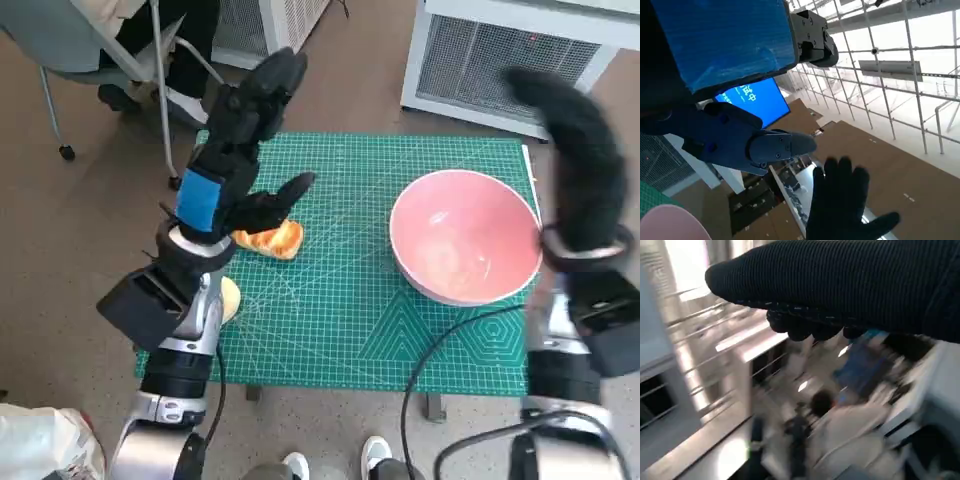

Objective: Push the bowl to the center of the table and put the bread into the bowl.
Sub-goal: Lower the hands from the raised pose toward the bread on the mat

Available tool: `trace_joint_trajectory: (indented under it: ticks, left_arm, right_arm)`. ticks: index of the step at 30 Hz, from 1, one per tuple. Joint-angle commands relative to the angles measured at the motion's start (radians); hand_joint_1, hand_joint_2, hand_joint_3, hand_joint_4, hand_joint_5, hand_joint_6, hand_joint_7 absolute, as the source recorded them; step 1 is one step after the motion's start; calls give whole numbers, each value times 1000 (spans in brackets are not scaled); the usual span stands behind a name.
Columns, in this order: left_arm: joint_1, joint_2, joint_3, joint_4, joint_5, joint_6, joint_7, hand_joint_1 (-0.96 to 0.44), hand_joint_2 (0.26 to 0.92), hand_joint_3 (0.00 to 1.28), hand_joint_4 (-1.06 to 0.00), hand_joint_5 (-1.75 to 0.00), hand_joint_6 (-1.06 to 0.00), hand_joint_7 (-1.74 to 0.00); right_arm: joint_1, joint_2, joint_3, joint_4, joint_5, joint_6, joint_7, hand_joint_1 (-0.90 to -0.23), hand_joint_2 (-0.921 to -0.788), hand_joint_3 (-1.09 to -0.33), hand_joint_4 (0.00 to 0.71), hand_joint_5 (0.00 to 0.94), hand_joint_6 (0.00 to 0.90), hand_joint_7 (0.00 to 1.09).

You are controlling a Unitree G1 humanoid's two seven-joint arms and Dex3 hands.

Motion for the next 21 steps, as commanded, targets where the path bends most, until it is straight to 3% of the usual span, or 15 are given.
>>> trace_joint_trajectory:
  ticks: [1,5,12,18,21]
  left_arm:
    - [9,6,7,-8,2,-8,5,-441,921,385,-204,0,-58,-485]
    - [10,9,10,-6,6,-9,9,-427,921,389,-204,0,-57,-488]
    - [14,14,16,-4,10,-12,17,-413,921,392,-208,-2,-56,-490]
    - [17,22,19,-10,12,-7,23,-423,921,392,-210,-2,-56,-490]
    - [19,25,20,-12,12,-6,24,-430,921,391,-210,-2,-56,-490]
  right_arm:
    - [-14,-37,-55,158,-23,9,-100,-535,-921,-759,273,5,219,196]
    - [-22,-61,-70,261,-45,26,-171,-536,-921,-756,277,5,223,196]
    - [-32,-99,-87,450,-49,164,-248,-487,-921,-775,259,1,237,192]
    - [-20,-97,-78,519,-62,259,-275,-467,-921,-805,224,0,219,160]
    - [-16,-90,-82,542,-52,319,-261,-469,-921,-808,209,0,210,145]
